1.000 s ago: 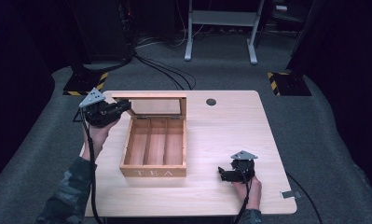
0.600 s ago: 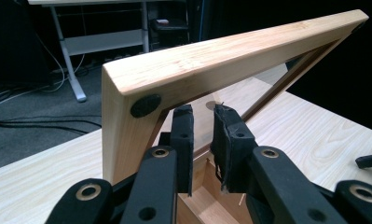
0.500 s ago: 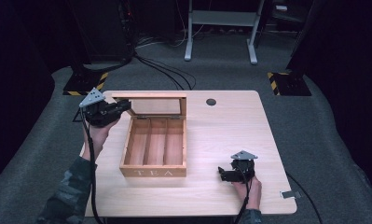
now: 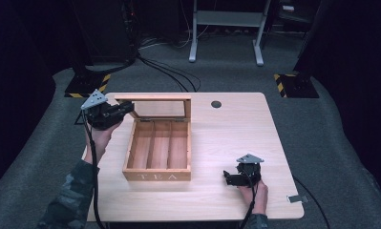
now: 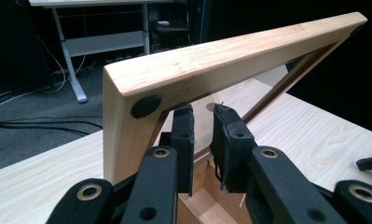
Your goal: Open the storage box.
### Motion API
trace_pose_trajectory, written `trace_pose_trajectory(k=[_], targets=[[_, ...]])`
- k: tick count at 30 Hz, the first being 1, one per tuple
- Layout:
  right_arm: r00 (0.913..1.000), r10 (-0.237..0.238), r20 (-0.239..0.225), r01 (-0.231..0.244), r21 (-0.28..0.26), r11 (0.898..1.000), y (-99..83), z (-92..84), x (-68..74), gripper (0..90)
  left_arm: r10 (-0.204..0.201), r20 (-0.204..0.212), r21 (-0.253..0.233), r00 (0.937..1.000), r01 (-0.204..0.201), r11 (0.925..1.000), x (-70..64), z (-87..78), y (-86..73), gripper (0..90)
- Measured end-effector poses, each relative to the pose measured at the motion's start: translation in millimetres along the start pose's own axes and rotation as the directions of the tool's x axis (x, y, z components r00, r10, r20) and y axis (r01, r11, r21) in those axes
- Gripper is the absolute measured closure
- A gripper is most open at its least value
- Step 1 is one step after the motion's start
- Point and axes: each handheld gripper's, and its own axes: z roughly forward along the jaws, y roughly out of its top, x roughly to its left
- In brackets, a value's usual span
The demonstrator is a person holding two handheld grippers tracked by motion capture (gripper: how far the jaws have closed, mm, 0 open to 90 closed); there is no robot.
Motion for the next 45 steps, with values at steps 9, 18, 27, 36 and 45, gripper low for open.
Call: trace_pose_trajectory(k=[9,18,27,36,45], targets=[[1.0000,0.000,0.000,0.000,-0.001,1.000,0.0,0.0,0.0,7.7,-0.005,0.002,-0.005,1.0000,0.005,1.0000,0.0,0.6,-0.2,78.4],[1.0000,0.000,0.000,0.000,0.000,1.000,0.0,0.0,0.0,7.7,-0.001,0.001,-0.002,1.0000,0.001,1.0000,0.1,1.0,0.6,78.4],[1.0000,0.000,0.000,0.000,0.000,1.000,0.0,0.0,0.0,7.7,0.001,0.000,-0.001,1.0000,-0.001,1.0000,-0.2,1.2,1.0,78.4],[1.0000,0.000,0.000,0.000,0.000,1.000,0.0,0.0,0.0,7.7,0.003,-0.002,0.000,1.0000,-0.003,1.0000,-0.2,1.2,1.2,78.4],[1.0000,0.000,0.000,0.000,0.000,1.000,0.0,0.0,0.0,7.7,0.002,0.001,-0.002,1.0000,-0.002,1.0000,-0.2,1.2,1.1,78.3]])
